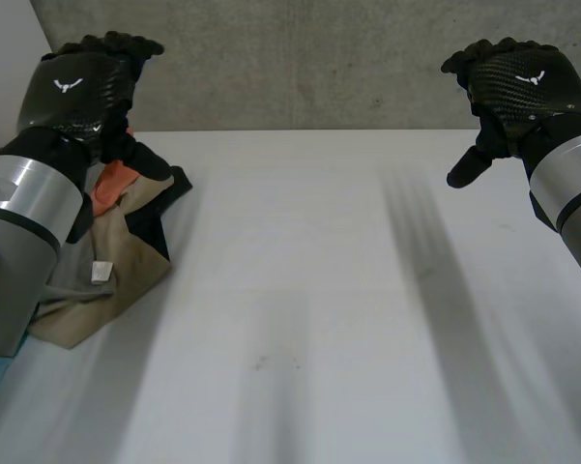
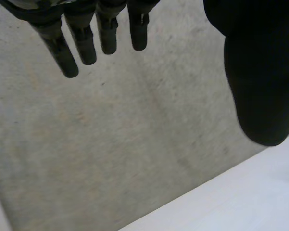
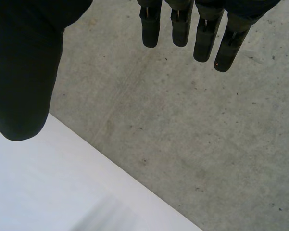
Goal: Fold the laundry.
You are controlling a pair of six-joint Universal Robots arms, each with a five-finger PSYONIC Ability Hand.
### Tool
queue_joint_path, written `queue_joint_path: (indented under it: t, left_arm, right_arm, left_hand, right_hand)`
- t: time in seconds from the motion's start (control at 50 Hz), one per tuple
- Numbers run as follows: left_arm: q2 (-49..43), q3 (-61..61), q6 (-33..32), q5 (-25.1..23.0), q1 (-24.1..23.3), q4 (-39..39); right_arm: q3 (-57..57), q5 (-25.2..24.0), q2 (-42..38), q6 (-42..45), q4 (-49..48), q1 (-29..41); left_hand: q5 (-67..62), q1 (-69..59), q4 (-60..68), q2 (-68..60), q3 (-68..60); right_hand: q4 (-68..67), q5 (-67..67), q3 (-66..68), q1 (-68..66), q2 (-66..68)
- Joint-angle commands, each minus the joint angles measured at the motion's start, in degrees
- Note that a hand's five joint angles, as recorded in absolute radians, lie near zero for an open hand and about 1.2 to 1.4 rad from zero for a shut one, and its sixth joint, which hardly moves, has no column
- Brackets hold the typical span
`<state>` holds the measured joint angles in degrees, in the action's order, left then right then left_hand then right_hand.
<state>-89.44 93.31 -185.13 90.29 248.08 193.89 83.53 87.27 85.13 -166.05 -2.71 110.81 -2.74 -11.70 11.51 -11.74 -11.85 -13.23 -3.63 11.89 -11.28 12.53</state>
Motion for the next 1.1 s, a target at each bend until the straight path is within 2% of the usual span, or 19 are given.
queue_joint_path:
  t: [0.02, 0.06, 0.12, 0.14, 0.22, 0.28, 0.36, 0.38, 0.4, 0.48, 0.54, 0.68, 0.76, 0.78, 0.86, 0.96, 0.98, 1.04, 1.1]
  left_arm:
    - [-4.42, 0.30, -17.09, 0.24, 9.87, 0.35]
    - [-7.48, 0.21, -22.44, 0.06, 13.02, 0.70]
    - [-10.57, -0.40, -26.76, -0.03, 16.72, 1.40]
    - [-13.54, -0.84, -29.30, -0.03, 20.39, 2.45]
    - [-21.45, -2.94, -33.27, -0.38, 27.34, 5.44]
    - [-26.38, -5.14, -35.12, -0.55, 30.08, 5.97]
    - [-30.96, -7.43, -36.27, -0.56, 30.97, 6.24]
    - [-31.49, -7.87, -36.18, -0.56, 31.06, 6.24]
    - [-32.37, -8.49, -36.01, -0.56, 31.15, 6.33]
    - [-32.03, -8.49, -35.83, -0.12, 30.54, 6.77]
    - [-29.84, -8.32, -35.39, 0.15, 29.92, 7.03]
    - [-17.71, -7.70, -28.81, 0.59, 21.66, 8.52]
    - [-12.96, -7.79, -23.36, 0.50, 15.08, 8.08]
    - [-11.21, -8.14, -20.91, 0.50, 11.24, 7.91]
    - [-9.26, -8.67, -16.34, 0.41, 3.93, 7.65]
    - [-10.14, -8.76, -8.60, -0.29, -4.69, 6.33]
    - [-11.88, -8.93, -4.84, -1.08, -9.24, 6.67]
    - [-16.27, -10.68, 0.09, -1.87, -14.79, 7.29]
    - [-21.80, -13.40, 1.61, -1.96, -16.13, 8.61]
  right_arm:
    - [0.31, 0.00, -0.06, 1.87, -0.01, 0.02]
    - [0.49, 0.00, -0.06, 1.96, -0.01, 0.02]
    - [0.49, 0.00, -0.06, 1.96, -0.01, 0.02]
    - [0.58, 0.00, -0.06, 1.96, 0.07, 0.02]
    - [0.84, 0.00, -0.14, 1.96, 0.08, 0.02]
    - [1.02, -0.08, -0.23, 1.96, 0.08, 0.02]
    - [1.28, -0.17, -0.49, 1.96, -0.01, 0.02]
    - [1.28, -0.26, -0.58, 1.96, -0.01, 0.02]
    - [1.37, -0.17, -0.67, 1.96, 0.07, 0.02]
    - [1.46, -0.17, -0.67, 2.05, 0.08, 0.02]
    - [1.54, -0.26, -0.67, 2.13, -0.01, 0.02]
    - [1.46, -0.17, -0.50, 2.13, -0.01, -0.07]
    - [1.11, -0.17, -0.14, 2.13, -0.01, -0.33]
    - [1.02, -0.17, -0.14, 2.13, -0.01, -0.42]
    - [0.67, -0.17, 0.03, 2.13, -0.01, -1.03]
    - [0.40, -0.26, 0.47, 2.05, -0.10, -1.03]
    - [0.40, -0.26, 0.47, 2.05, -0.10, -1.12]
    - [0.40, -0.26, 0.47, 2.05, -0.28, -1.12]
    - [0.40, -0.26, 0.39, 2.05, -0.19, -1.12]
  left_hand:
    - [2.35, 1.32, -1.13, 1.36, 1.46]
    - [2.02, 0.98, -0.80, 1.02, 1.13]
    - [2.02, 0.98, -0.79, 1.02, 1.13]
    - [1.85, 0.82, -0.63, 0.86, 0.96]
    - [1.51, 0.48, -0.29, 0.52, 0.62]
    - [0.68, -0.36, 0.55, -0.32, -0.21]
    - [-2.34, -3.38, 3.56, -3.34, -3.23]
    - [-6.35, -7.39, 7.58, -7.35, -7.24]
    - [-25.04, -26.08, 26.27, -26.04, -25.93]
    - [-67.18, -68.21, 68.40, -68.17, -68.07]
    - [-67.26, -68.30, 68.49, -68.26, -68.15]
    - [-67.26, -68.30, 68.49, -68.26, -68.15]
    - [-67.26, -68.30, 68.49, -68.26, -68.15]
    - [-67.26, -68.30, 68.49, -68.26, -68.15]
    - [-67.26, -68.30, 68.49, -68.26, -68.15]
    - [-67.26, -68.30, 68.49, -68.26, -68.15]
    - [-67.26, -68.30, 68.49, -68.26, -68.15]
    - [-67.26, -68.30, 68.49, -68.26, -68.15]
    - [-67.26, -68.30, 68.49, -68.26, -68.15]
  right_hand:
    - [3.23, 3.63, -1.89, 1.28, -2.53]
    - [3.23, 3.63, -1.89, 1.28, -2.53]
    - [3.23, 3.63, -1.89, 1.28, -2.53]
    - [3.23, 3.63, -1.89, 1.28, -2.53]
    - [3.23, 3.63, -1.89, 1.28, -2.53]
    - [3.23, 3.63, -1.89, 1.28, -2.53]
    - [3.23, 3.63, -1.89, 1.28, -2.53]
    - [3.23, 3.63, -1.89, 1.28, -2.53]
    - [3.23, 3.63, -1.89, 1.28, -2.53]
    - [3.23, 3.63, -1.89, 1.28, -2.53]
    - [3.23, 3.63, -1.89, 1.28, -2.53]
    - [3.23, 3.63, -1.89, 1.28, -2.53]
    - [3.23, 3.63, -1.89, 1.28, -2.53]
    - [3.23, 3.63, -1.89, 1.28, -2.53]
    - [3.23, 3.63, -1.89, 1.28, -2.53]
    - [3.23, 3.63, -1.89, 1.28, -2.53]
    - [3.23, 3.63, -1.89, 1.28, -2.53]
    - [3.23, 3.63, -1.89, 1.28, -2.53]
    - [3.23, 3.63, -1.89, 1.28, -2.53]
